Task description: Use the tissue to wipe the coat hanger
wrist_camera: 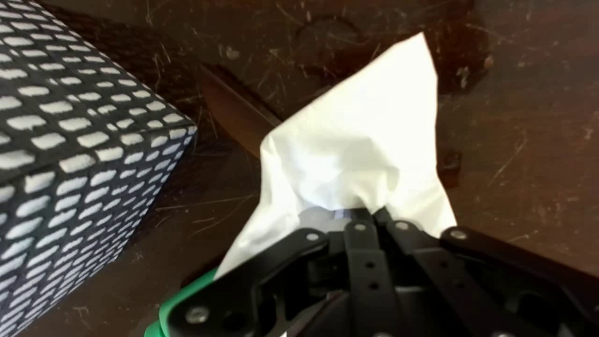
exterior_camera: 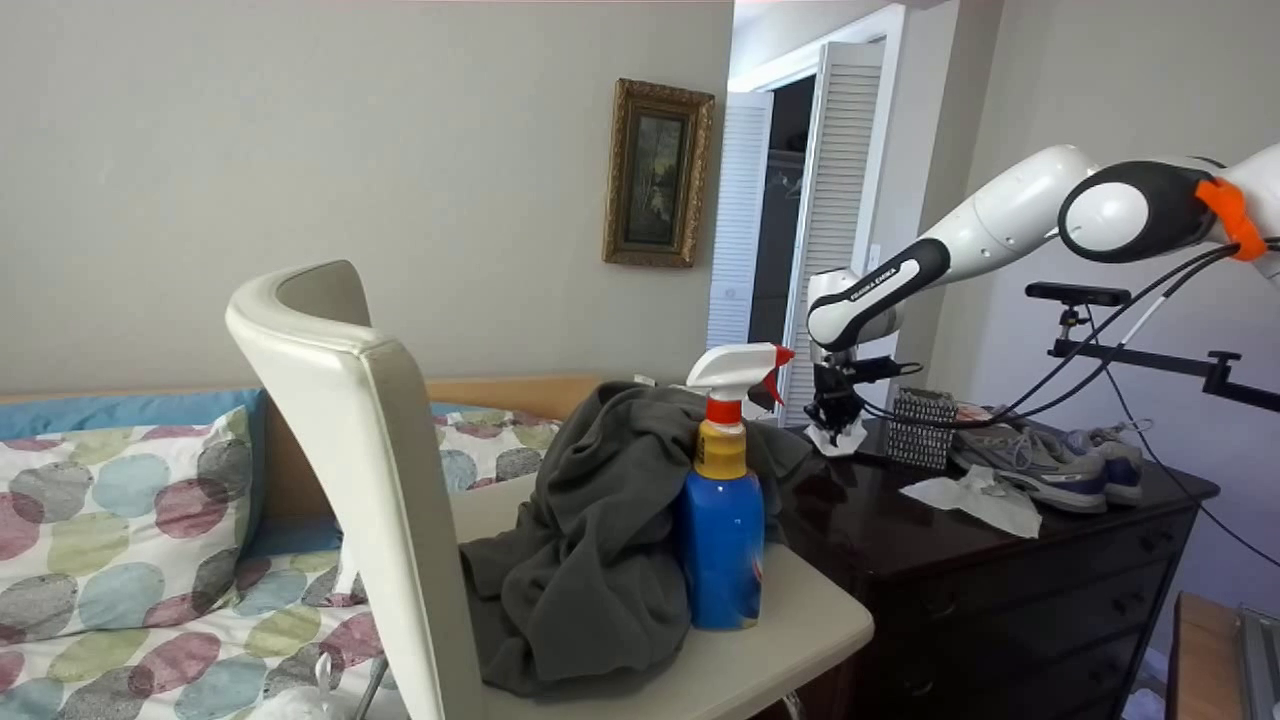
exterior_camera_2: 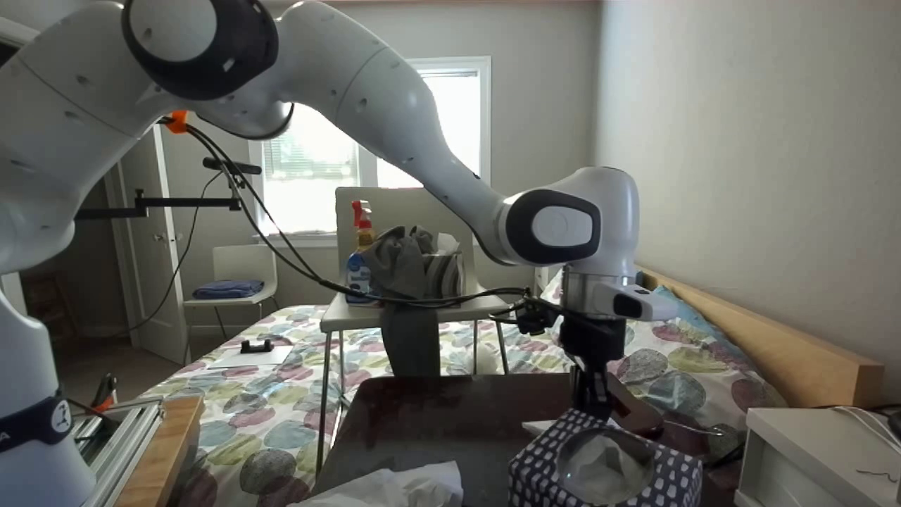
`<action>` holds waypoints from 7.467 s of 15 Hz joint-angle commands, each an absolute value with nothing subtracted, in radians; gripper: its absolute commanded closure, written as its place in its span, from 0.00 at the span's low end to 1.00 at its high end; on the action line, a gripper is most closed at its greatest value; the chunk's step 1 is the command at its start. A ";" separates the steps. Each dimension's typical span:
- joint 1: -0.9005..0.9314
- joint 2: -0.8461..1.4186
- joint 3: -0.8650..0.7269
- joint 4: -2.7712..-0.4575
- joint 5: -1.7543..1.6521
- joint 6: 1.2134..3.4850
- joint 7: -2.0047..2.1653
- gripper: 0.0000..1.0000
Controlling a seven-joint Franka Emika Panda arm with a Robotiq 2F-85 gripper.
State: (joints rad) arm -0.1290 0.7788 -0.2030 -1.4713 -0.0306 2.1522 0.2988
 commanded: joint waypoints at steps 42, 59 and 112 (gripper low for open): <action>-0.154 0.823 -0.168 -1.379 0.058 2.188 0.306 0.99; -0.160 1.035 -0.138 -0.993 0.055 2.047 0.300 0.99; -0.202 0.749 0.033 -1.360 0.106 1.815 -0.212 0.99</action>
